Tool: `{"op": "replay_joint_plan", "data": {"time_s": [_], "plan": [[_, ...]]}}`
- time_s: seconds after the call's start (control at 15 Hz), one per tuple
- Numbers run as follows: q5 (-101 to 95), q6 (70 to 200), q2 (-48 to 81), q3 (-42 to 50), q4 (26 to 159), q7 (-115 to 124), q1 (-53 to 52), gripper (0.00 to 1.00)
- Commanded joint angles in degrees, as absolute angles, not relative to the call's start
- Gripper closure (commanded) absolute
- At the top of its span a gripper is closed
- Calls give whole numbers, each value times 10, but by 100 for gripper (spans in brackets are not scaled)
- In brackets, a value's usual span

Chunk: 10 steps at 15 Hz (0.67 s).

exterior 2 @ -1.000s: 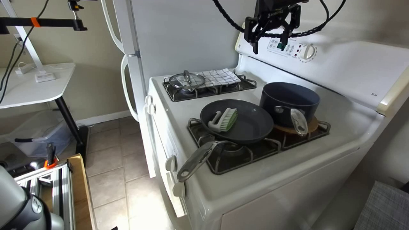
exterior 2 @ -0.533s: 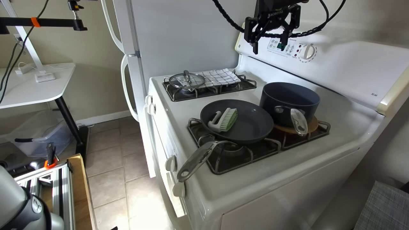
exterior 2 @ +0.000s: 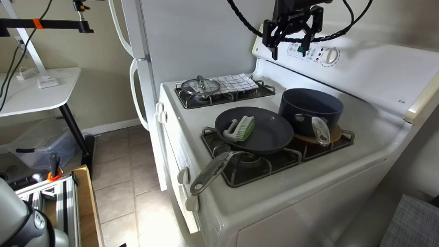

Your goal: Move the pot to the left

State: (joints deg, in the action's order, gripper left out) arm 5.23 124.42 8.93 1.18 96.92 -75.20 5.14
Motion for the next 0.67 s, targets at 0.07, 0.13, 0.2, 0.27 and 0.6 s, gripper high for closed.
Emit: {"op": "replay_joint_plan", "data": {"time_s": [0.07, 0.13, 0.2, 0.27, 0.6], "plan": [[-19, 1197, 103, 21, 957, -718, 48, 0], [-13, 1209, 104, 18, 963, -727, 49, 0], [-9, 1207, 108, 16, 963, -722, 49, 0], [-2, 1206, 112, 14, 964, -725, 50, 0], [-47, 1207, 129, 21, 971, -670, 44, 0]]}}
